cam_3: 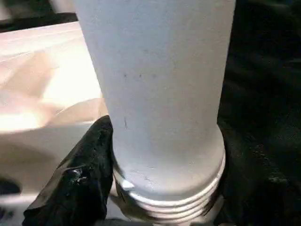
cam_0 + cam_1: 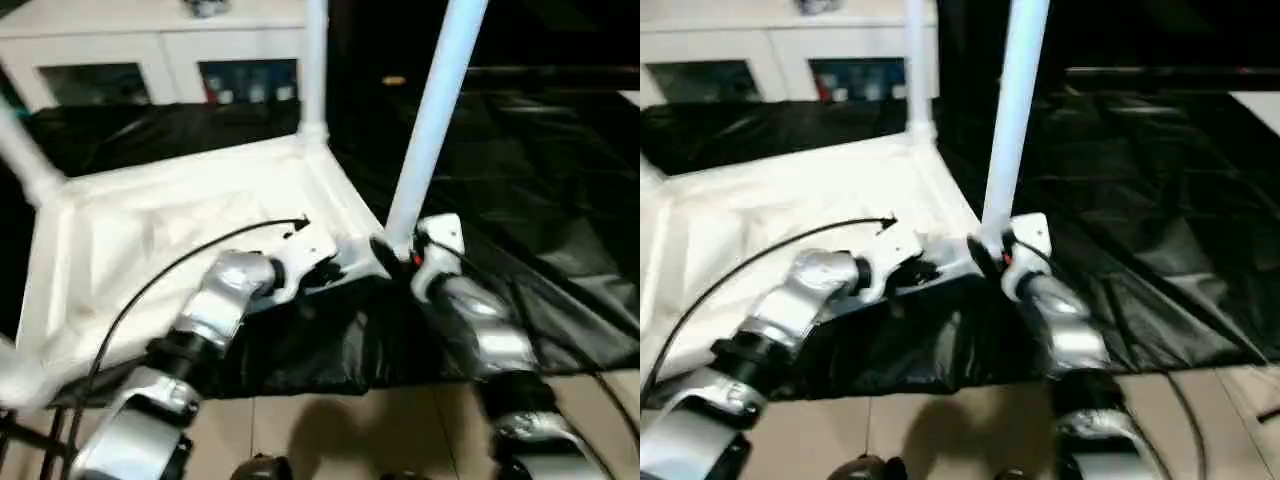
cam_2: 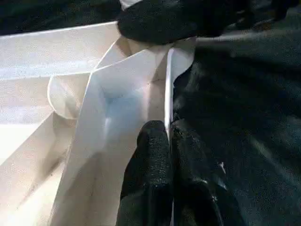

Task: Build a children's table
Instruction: Rotate leg to tighten

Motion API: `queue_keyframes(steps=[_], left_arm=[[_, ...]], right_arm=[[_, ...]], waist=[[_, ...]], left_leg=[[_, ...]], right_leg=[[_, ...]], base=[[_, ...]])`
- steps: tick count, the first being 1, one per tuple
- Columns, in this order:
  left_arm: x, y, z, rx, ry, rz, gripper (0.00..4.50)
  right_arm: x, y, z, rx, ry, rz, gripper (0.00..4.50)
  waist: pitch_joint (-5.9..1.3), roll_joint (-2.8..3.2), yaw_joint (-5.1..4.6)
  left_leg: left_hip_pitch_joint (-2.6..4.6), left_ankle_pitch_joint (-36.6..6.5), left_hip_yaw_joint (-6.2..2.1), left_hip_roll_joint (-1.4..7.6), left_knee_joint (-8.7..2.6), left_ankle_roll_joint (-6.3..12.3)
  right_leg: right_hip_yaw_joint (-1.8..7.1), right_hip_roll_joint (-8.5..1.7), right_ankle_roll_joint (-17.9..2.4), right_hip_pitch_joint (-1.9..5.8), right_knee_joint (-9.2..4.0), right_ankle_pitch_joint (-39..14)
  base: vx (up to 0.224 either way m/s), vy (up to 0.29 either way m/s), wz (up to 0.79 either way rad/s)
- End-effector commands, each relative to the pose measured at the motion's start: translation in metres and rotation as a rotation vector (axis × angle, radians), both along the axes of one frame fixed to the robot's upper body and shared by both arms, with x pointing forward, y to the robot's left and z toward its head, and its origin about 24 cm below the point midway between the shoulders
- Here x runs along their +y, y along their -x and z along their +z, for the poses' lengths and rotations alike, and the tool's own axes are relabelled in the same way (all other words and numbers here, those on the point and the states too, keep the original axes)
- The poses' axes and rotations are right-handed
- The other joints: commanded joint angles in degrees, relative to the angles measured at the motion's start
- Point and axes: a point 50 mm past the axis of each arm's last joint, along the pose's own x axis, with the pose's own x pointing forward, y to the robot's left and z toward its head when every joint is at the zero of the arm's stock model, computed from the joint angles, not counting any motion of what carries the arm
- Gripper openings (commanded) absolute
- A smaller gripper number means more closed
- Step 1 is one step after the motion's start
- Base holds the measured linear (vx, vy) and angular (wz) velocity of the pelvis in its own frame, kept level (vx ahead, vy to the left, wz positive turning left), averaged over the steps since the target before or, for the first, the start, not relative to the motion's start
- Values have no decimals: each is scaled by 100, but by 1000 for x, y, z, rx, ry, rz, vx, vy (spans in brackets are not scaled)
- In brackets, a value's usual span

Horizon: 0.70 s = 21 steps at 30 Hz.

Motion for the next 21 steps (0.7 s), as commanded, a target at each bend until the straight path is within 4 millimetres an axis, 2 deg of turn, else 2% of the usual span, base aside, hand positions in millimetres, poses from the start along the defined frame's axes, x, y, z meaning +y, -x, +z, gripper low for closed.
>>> queue_keyframes(steps=[1,3,5,6,7,8,9,10,12,14,16,17,18,21], left_arm=[[-24,3,2,-30,11,-45,0],[-22,3,3,-43,3,-61,0],[-19,3,3,-52,-8,-64,0],[-13,1,3,-70,-19,-72,0],[-13,1,3,-70,-19,-72,0],[-8,0,4,-85,-28,-72,0],[-4,0,5,-104,-34,-82,0],[-4,0,5,-105,-34,-82,0],[-1,0,5,-110,-38,-79,0],[7,1,4,-125,-48,-90,0],[11,1,4,-127,-53,-92,0],[14,1,4,-121,-54,-93,0],[14,1,4,-121,-54,-93,0],[21,1,6,-115,-57,-108,0]], right_arm=[[41,13,-18,100,-78,117,275],[44,13,-17,96,-84,126,275],[47,13,-15,86,-85,139,275],[48,12,-14,76,-85,156,275],[48,12,-14,76,-85,156,275],[47,12,-13,70,-80,159,275],[46,11,-14,68,-69,153,275],[46,11,-14,68,-69,153,275],[45,10,-14,62,-52,154,275],[42,8,-11,41,-10,169,275],[40,7,-10,32,4,178,275],[38,6,-8,20,25,191,275],[38,6,-8,20,25,191,275],[27,2,0,-11,59,229,275]], waist=[[-209,18,-64],[-204,-24,-58],[-207,-18,-53],[-199,-56,-40],[-203,-41,-35],[-215,-41,-39],[-218,-68,-40],[-231,-70,-29],[-211,-74,-37],[-198,-84,-30],[-210,-99,-39],[-227,-80,-30],[-222,-95,-26],[-225,-125,-24]], left_leg=[[248,-3943,-476,574,-623,-795],[266,-3895,-452,563,-606,-706],[249,-3799,-451,568,-602,-656],[227,-3700,-451,575,-606,-607],[217,-3672,-458,574,-605,-597],[182,-3525,-450,586,-625,-602],[178,-3476,-433,585,-628,-597],[182,-3335,-412,584,-616,-576],[149,-3180,-398,590,-622,-547],[180,-3210,-386,583,-602,-521],[126,-2980,-391,589,-610,-454],[113,-2771,-379,596,-611,-423],[154,-2728,-345,593,-595,-392],[146,-2601,-334,583,-572,-303]], right_leg=[[280,-547,-758,-116,-511,-2658],[311,-574,-781,-143,-533,-2606],[324,-595,-791,-135,-537,-2594],[330,-611,-799,-136,-533,-2590],[332,-616,-795,-132,-527,-2587],[330,-606,-840,-112,-495,-2366],[331,-597,-857,-117,-491,-2270],[346,-604,-921,-131,-478,-2050],[344,-605,-1010,-107,-456,-1839],[353,-617,-1023,-131,-476,-2039],[355,-636,-1016,-76,-464,-2013],[352,-628,-1024,-65,-450,-1878],[361,-610,-1060,-101,-465,-1810],[359,-619,-1107,-70,-464,-1890]], base=[[0,0,0],[0,0,0],[0,0,0],[0,0,0],[0,0,0],[0,0,0],[0,0,0],[0,0,0],[0,0,0],[0,0,0],[0,0,0],[0,0,0],[0,0,0],[0,0,0]])
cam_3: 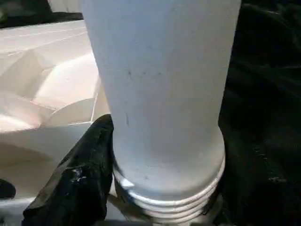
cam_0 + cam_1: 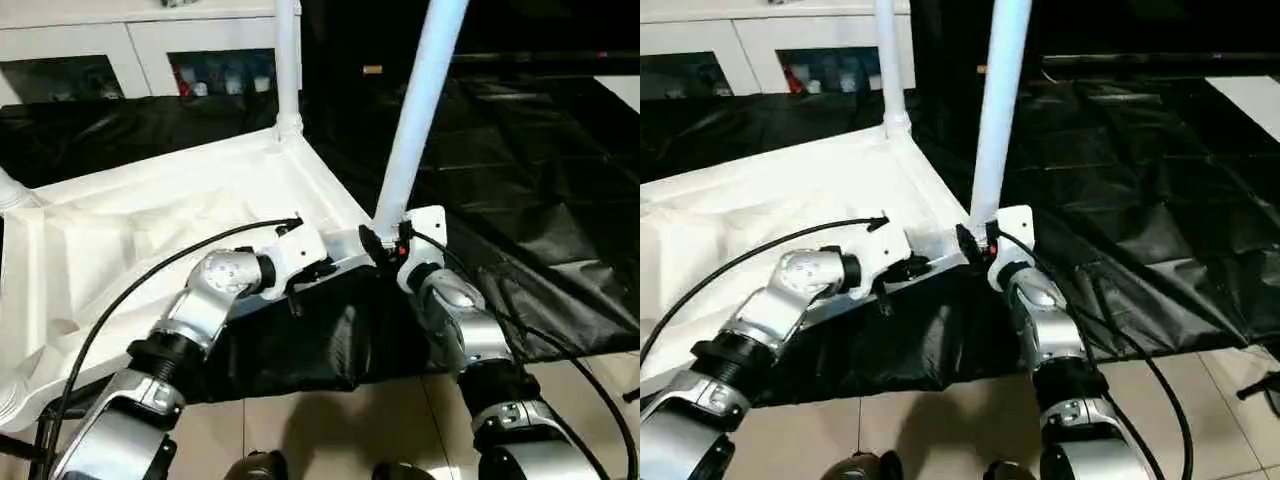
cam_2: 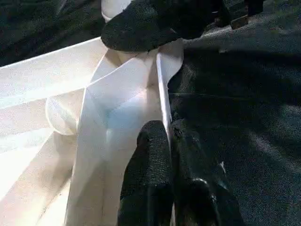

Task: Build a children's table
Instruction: Rotate leg to tighten

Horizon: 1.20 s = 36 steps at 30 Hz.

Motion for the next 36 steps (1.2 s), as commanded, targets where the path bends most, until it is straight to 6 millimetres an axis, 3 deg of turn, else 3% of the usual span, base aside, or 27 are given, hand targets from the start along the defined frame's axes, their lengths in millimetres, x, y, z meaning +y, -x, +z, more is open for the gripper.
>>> queue_keyframes(steps=[1,3,5,9,14,17,19,20,21,22,23,24,26,27,28,29,31,32,36], left_arm=[[-3,1,-1,4,-16,-38,0],[-2,0,-1,6,-16,-40,0],[0,0,-1,3,-20,-43,0],[1,1,-1,4,-19,-50,0],[4,1,-1,6,-30,-85,0],[8,1,1,14,-22,-99,0],[12,1,3,18,-18,-123,0],[12,1,4,16,-20,-126,0],[14,0,5,20,-14,-124,0],[14,0,6,26,-2,-124,27],[14,-1,9,46,25,-126,44],[14,-1,10,60,36,-128,55],[14,-1,11,69,31,-144,78],[14,-2,12,58,27,-145,78],[14,-3,13,56,28,-146,91],[13,-5,15,49,33,-144,98],[13,-6,16,44,33,-143,112],[12,-9,17,31,30,-137,112],[12,-13,19,14,24,-118,112]], right_arm=[[17,6,-8,48,17,130,275],[15,5,-7,48,10,139,275],[12,4,-4,42,5,165,344],[8,2,0,12,37,167,365],[-3,4,10,-37,18,228,365],[-11,9,13,-51,26,278,365],[-18,14,15,-59,35,324,365],[-19,14,15,-60,35,331,365],[-21,16,16,-59,36,344,365],[-22,16,16,-59,35,353,374],[-25,17,17,-58,38,372,378],[-27,18,18,-59,42,380,378],[-29,19,19,-58,45,388,378],[-29,19,19,-56,45,390,378],[-30,19,19,-56,47,391,378],[-30,20,19,-54,47,396,378],[-30,20,19,-53,47,398,378],[-31,20,19,-50,45,404,378],[-30,20,19,-48,46,411,378]], waist=[[-291,-31,9],[-290,-18,10],[-300,-28,7],[-317,-18,3],[-368,-30,30],[-421,-10,74],[-485,-10,99],[-501,8,112],[-546,2,143],[-546,2,143],[-543,6,169],[-549,14,188],[-519,20,188],[-491,26,178],[-491,26,178],[-473,25,170],[-456,22,162],[-471,18,171],[-483,9,166]], left_leg=[[182,-2500,-346,637,-511,-266],[170,-2403,-344,642,-515,-243],[170,-2287,-329,643,-503,-199],[171,-2146,-304,639,-490,-154],[163,-1686,-257,636,-446,49],[144,-979,-206,629,-359,381],[91,-395,-215,618,-281,626],[79,-205,-216,619,-252,716],[64,177,-195,590,-154,934],[64,177,-195,590,-154,934],[5,313,-189,587,-106,1105],[2,246,-193,589,-100,1124],[-13,-228,-201,628,-132,1013],[-21,-567,-209,640,-165,863],[-21,-567,-209,640,-165,863],[3,-992,-211,646,-212,599],[25,-1302,-216,645,-247,370],[36,-1348,-221,650,-254,275],[21,-1273,-215,629,-247,219]], right_leg=[[359,-569,-993,26,-483,-1978],[357,-559,-1030,28,-469,-1898],[356,-552,-1091,40,-451,-1749],[350,-540,-1147,48,-442,-1620],[341,-503,-1288,81,-371,-970],[312,-473,-1507,120,-258,23],[269,-461,-1605,179,-137,760],[260,-455,-1636,176,-101,996],[247,-432,-1717,153,-18,1604],[247,-432,-1717,153,-18,1604],[233,-438,-1788,132,28,1838],[225,-449,-1788,132,19,1725],[224,-461,-1776,110,-43,934],[230,-463,-1745,97,-83,421],[230,-463,-1745,97,-83,421],[242,-466,-1685,88,-145,-163],[257,-469,-1604,72,-191,-543],[263,-479,-1562,77,-193,-612],[268,-483,-1533,83,-182,-452]], base=[[0,0,0],[0,0,0],[0,0,0],[0,0,0],[0,0,0],[39,-7,5],[58,-5,0],[52,-2,-2],[0,0,0],[0,0,0],[0,0,0],[0,0,0],[0,0,0],[0,0,0],[-53,0,1],[-53,0,1],[-27,0,1],[0,0,0],[0,0,0]])
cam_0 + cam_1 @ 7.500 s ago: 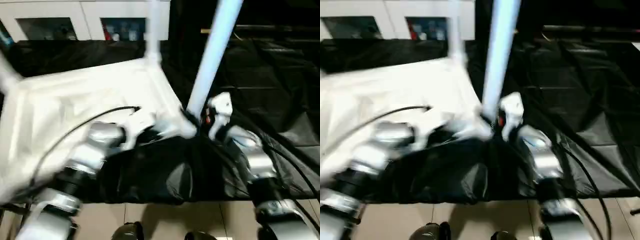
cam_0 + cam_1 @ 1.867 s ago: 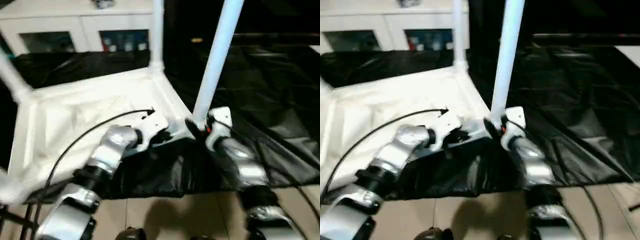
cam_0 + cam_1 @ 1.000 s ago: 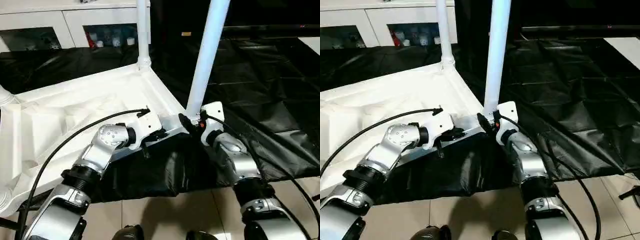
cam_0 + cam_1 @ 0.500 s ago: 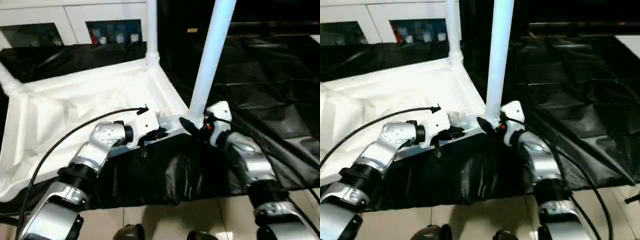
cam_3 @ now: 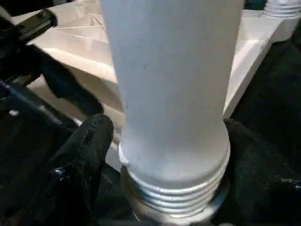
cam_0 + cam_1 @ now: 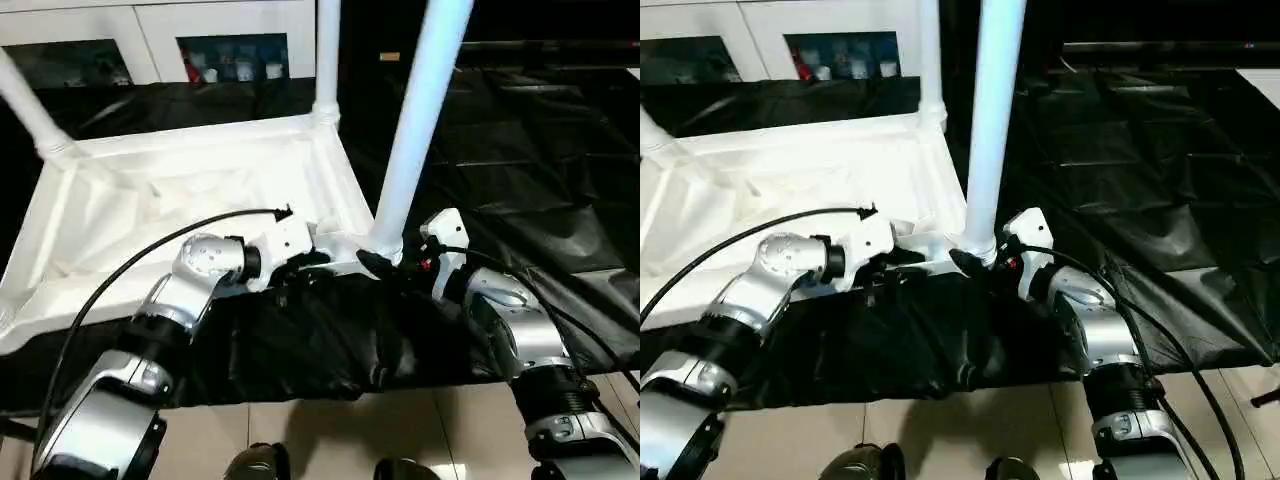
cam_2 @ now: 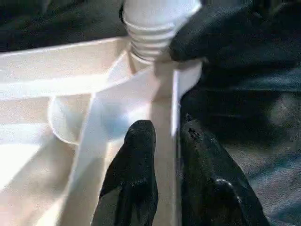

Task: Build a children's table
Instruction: Rotate leg to tighten

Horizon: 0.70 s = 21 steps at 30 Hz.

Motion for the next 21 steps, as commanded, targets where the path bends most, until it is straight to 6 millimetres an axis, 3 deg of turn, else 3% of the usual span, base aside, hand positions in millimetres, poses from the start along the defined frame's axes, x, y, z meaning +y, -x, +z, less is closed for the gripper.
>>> queue_keyframes(steps=[1,5,11,13,17,19,20,21], left_arm=[[0,-4,2,-16,-8,6,112],[-1,-4,1,12,9,-5,112],[5,-5,-6,38,-43,-21,94],[6,-5,-7,37,-51,-21,81],[9,-6,-8,55,-52,-23,46],[11,-6,-7,62,-49,-26,31],[11,-5,-8,75,-48,-32,12],[12,-5,-9,86,-49,-38,12]], right_arm=[[3,2,2,-8,1,27,378],[4,2,1,-9,6,28,378],[1,2,3,-14,6,30,378],[1,2,3,-14,6,29,378],[0,3,3,-16,6,30,378],[0,3,2,-15,7,31,378],[-1,3,2,-15,7,32,378],[-1,3,2,-15,7,33,378]], waist=[[-489,-1,15],[-538,-3,23],[-582,45,43],[-568,36,46],[-540,30,37],[-544,36,39],[-573,84,56],[-570,60,48]], left_leg=[[239,-1173,-265,555,-439,227],[204,-688,-262,539,-372,472],[218,-514,-249,545,-318,649],[206,-649,-249,544,-324,624],[204,-1056,-263,558,-362,394],[215,-1072,-260,560,-365,338],[228,-1050,-263,561,-354,309],[228,-1006,-253,561,-353,314]], right_leg=[[268,-488,-1506,268,-360,-520],[243,-482,-1611,299,-275,122],[199,-447,-1745,280,-212,594],[203,-464,-1748,291,-229,463],[209,-493,-1663,305,-291,-191],[204,-490,-1659,298,-296,-247],[196,-492,-1666,302,-281,-202],[191,-479,-1689,291,-275,-65]], base=[[0,0,0],[0,0,0],[0,0,0],[0,0,0],[0,0,0],[0,0,0],[0,0,0],[0,0,0]])
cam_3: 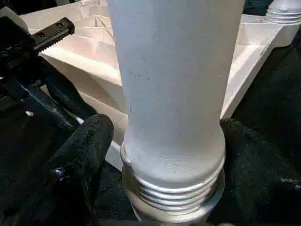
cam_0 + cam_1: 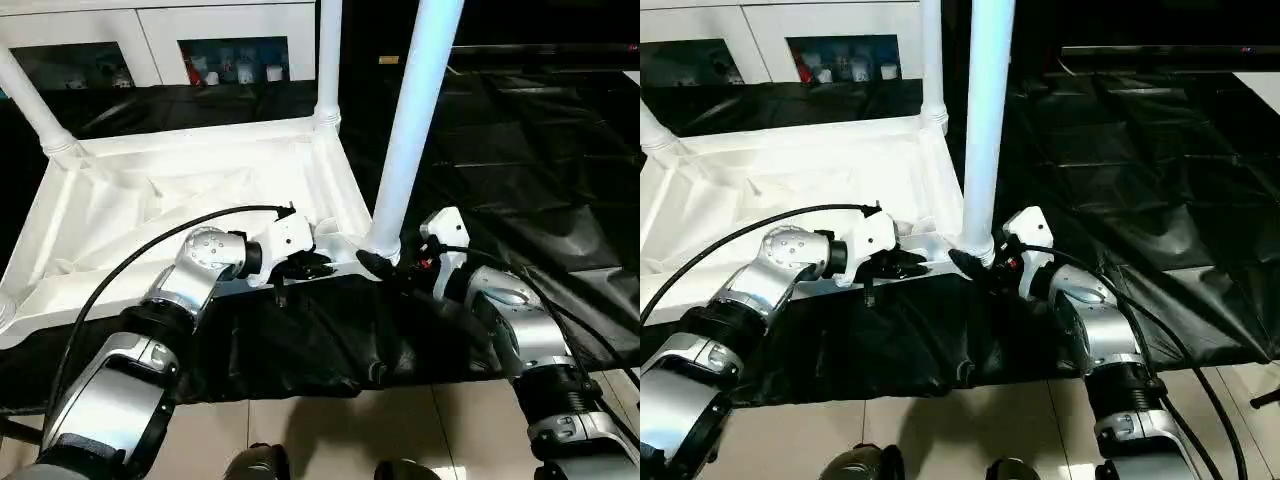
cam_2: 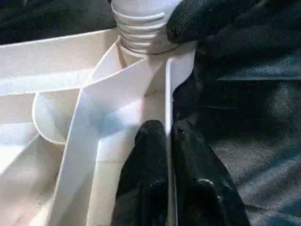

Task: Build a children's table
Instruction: Rotate leg to tighten

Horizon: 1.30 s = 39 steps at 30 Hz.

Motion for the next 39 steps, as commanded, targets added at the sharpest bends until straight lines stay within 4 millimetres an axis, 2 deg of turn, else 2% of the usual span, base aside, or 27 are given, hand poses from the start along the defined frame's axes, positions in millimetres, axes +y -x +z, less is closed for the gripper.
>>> queue_keyframes(steps=[1,6,12,13,15,16,17,18,19,21,23,24,26,31,32,34,35,36,39], left_arm=[[9,-1,-2,34,-23,11,8],[14,-1,-4,63,-37,4,4],[19,3,-4,118,-6,-4,4],[19,3,-4,118,-6,-4,1],[19,9,-4,119,2,-39,1],[19,9,-4,119,2,-39,0],[18,16,-5,125,13,-75,0],[17,18,-5,127,14,-88,0],[17,19,-5,128,15,-94,0],[16,26,-7,130,12,-121,0],[17,29,-8,132,10,-129,0],[18,34,-10,139,8,-138,0],[19,37,-11,144,5,-141,0],[21,44,-11,154,-11,-152,0],[23,46,-10,158,-22,-155,0],[24,47,-10,160,-27,-155,0],[25,48,-11,162,-31,-157,0],[25,49,-11,166,-36,-159,0],[27,50,-11,173,-49,-165,0]], right_arm=[[0,3,0,-5,-1,18,378],[0,3,-1,-3,2,23,378],[0,5,1,4,-8,71,378],[0,5,1,4,-8,71,396],[-1,10,3,19,-11,143,396],[-1,10,3,19,-11,143,409],[-1,13,5,27,-1,190,423],[-1,13,5,21,17,203,429],[-2,13,5,18,24,208,434],[-1,15,5,21,62,262,439],[0,17,5,17,82,290,439],[1,20,4,24,113,352,439],[1,22,3,31,132,388,439],[5,22,2,37,157,451,439],[7,21,3,34,160,463,422],[9,20,3,34,156,472,405],[9,19,4,33,154,476,402],[10,19,4,35,150,485,378],[12,19,4,40,148,506,357]], waist=[[-560,33,42],[-584,25,52],[-584,32,58],[-581,36,63],[-570,13,60],[-571,22,63],[-575,30,72],[-571,11,66],[-576,21,71],[-555,-2,65],[-542,16,69],[-538,-7,68],[-528,-11,79],[-538,-45,71],[-531,-70,61],[-528,-52,56],[-525,-86,53],[-529,-65,58],[-522,-86,51]], left_leg=[[245,-996,-248,518,-404,308],[214,-707,-250,510,-361,483],[217,-743,-242,510,-353,519],[216,-773,-247,519,-360,506],[214,-840,-256,540,-372,506],[200,-812,-260,542,-367,526],[228,-791,-257,550,-371,531],[212,-738,-247,538,-365,559],[218,-737,-253,547,-365,544],[213,-823,-244,536,-371,521],[222,-920,-246,541,-385,456],[231,-950,-238,540,-386,441],[228,-984,-249,549,-398,407],[225,-857,-250,542,-389,442],[215,-798,-250,539,-389,483],[222,-799,-243,531,-384,498],[226,-789,-235,529,-381,520],[220,-784,-244,531,-383,525],[222,-803,-242,527,-388,516]], right_leg=[[253,-466,-1699,291,-297,-20],[236,-483,-1751,313,-252,305],[226,-477,-1801,312,-243,323],[226,-477,-1792,313,-241,267],[228,-483,-1787,334,-241,221],[231,-490,-1774,334,-234,239],[225,-475,-1764,318,-236,246],[226,-467,-1766,308,-234,285],[224,-477,-1772,308,-223,269],[231,-475,-1753,302,-253,76],[239,-472,-1685,287,-284,-190],[241,-466,-1672,281,-291,-238],[246,-471,-1617,278,-295,-385],[250,-471,-1589,279,-275,-321],[245,-469,-1608,276,-271,-287],[247,-463,-1605,265,-282,-329],[249,-453,-1586,257,-287,-354],[248,-457,-1579,263,-277,-365],[248,-449,-1557,262,-277,-355]], base=[[0,0,0],[0,0,0],[0,0,0],[0,0,0],[0,0,0],[0,0,0],[0,0,0],[0,0,0],[0,0,0],[0,0,0],[0,0,0],[0,0,0],[0,0,0],[0,0,0],[0,0,0],[0,0,0],[0,0,0],[0,0,0],[0,0,0]])
